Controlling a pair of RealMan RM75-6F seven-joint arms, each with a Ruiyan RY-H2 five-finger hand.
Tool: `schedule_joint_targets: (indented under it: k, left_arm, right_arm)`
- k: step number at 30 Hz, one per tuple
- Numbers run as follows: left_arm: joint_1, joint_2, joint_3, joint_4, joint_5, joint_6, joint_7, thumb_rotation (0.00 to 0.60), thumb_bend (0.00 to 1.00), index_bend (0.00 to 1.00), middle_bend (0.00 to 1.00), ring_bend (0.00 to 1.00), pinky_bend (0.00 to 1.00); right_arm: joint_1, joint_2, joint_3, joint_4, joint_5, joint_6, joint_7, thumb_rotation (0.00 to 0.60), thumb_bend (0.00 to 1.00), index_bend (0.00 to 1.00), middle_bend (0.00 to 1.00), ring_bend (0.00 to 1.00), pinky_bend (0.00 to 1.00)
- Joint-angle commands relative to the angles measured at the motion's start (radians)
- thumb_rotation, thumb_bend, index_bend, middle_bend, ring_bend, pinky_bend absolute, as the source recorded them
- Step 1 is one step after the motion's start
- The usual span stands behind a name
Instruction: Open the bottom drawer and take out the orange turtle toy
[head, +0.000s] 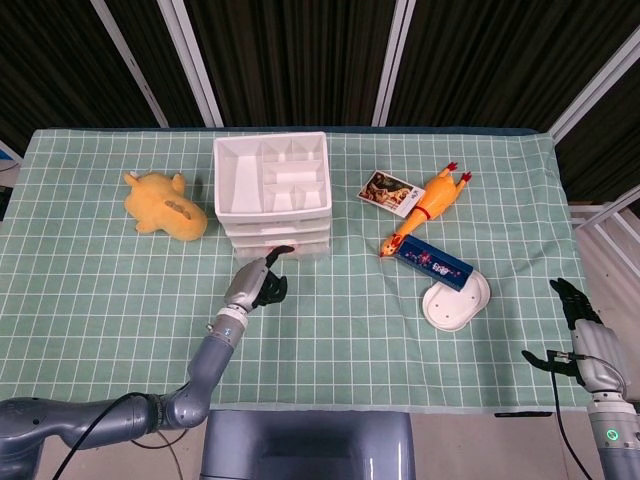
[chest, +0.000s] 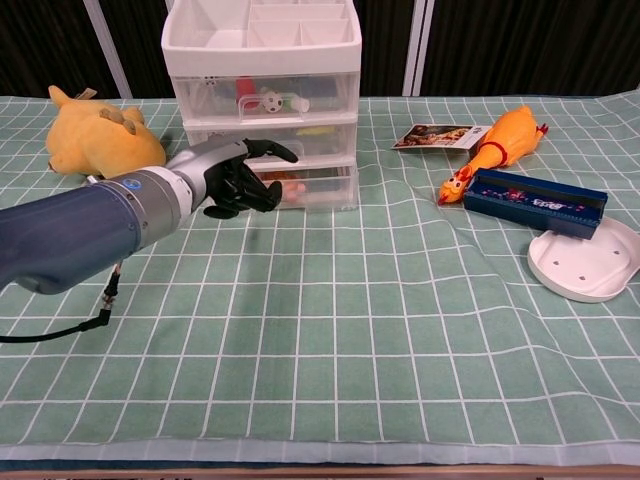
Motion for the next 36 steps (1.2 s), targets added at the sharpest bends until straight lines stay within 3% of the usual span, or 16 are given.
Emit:
schedule_joint_targets:
  k: [1, 23, 29, 36]
  left_arm:
    - [-0.011, 0.014, 0.001, -0.003, -0.022, 0.019, 0.04, 0.6, 0.62, 0.16, 0.98, 1.0, 1.0]
    - [-0.036, 0.04, 0.014, 0.009, -0.274, 0.057, 0.226, 0.6, 0.62, 0.23, 1.0, 1.0, 1.0]
    - [-0.035, 0.062, 0.018, -0.032, -0.322, 0.093, 0.277, 0.6, 0.62, 0.32, 1.0, 1.0, 1.0]
    - [-0.016, 0.105, 0.028, -0.103, -0.349, 0.121, 0.305, 0.6, 0.63, 0.35, 1.0, 1.0, 1.0]
  right_arm:
    - [0.0, 0.0, 0.0, 0.0, 0.0, -0.001, 0.0, 0.6, 0.11, 0.0, 0.0, 0.0, 0.18]
    - [0.001, 0.002, 0.0, -0.005, 0.004, -0.006, 0.002, 0.6, 0.1, 0.0, 0.0, 0.0, 0.18]
    - [0.001, 0.002, -0.001, -0.005, 0.002, -0.004, -0.002, 0.6, 0.11, 0.0, 0.0, 0.0, 0.18]
    - [0.0, 0.002, -0.001, -0.008, 0.002, -0.002, -0.005, 0.6, 0.11, 0.0, 0.0, 0.0, 0.18]
